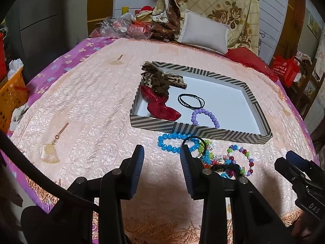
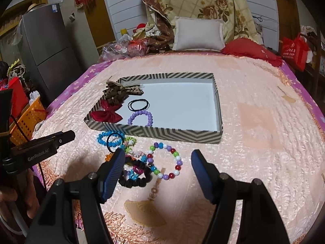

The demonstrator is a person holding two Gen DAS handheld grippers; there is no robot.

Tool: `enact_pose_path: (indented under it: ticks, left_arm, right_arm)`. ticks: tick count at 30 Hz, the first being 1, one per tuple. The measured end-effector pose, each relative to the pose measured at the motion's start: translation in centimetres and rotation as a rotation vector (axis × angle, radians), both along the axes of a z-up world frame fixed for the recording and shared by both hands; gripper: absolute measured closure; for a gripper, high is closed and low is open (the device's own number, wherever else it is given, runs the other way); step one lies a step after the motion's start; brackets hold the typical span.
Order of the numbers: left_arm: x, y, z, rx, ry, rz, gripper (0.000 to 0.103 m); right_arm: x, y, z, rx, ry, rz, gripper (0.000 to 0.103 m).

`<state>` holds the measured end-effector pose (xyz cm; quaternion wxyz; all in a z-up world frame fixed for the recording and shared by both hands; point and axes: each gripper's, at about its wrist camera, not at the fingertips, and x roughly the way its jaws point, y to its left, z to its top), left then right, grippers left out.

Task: Organize jewelry
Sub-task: 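Move both open grippers over the bracelets beside the box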

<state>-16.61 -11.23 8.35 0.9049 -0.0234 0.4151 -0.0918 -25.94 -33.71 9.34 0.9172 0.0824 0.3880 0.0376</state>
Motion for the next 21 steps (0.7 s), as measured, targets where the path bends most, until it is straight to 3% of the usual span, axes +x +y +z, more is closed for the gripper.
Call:
enact_pose_path:
  ticks: [21]
  left_arm:
    - [-0.91,-0.38,-0.85,0.031,-0.002,-0.006,0.077]
  right_arm:
    - [-0.14,0.09,-0.88,-0.015,0.029,0.0,0.032]
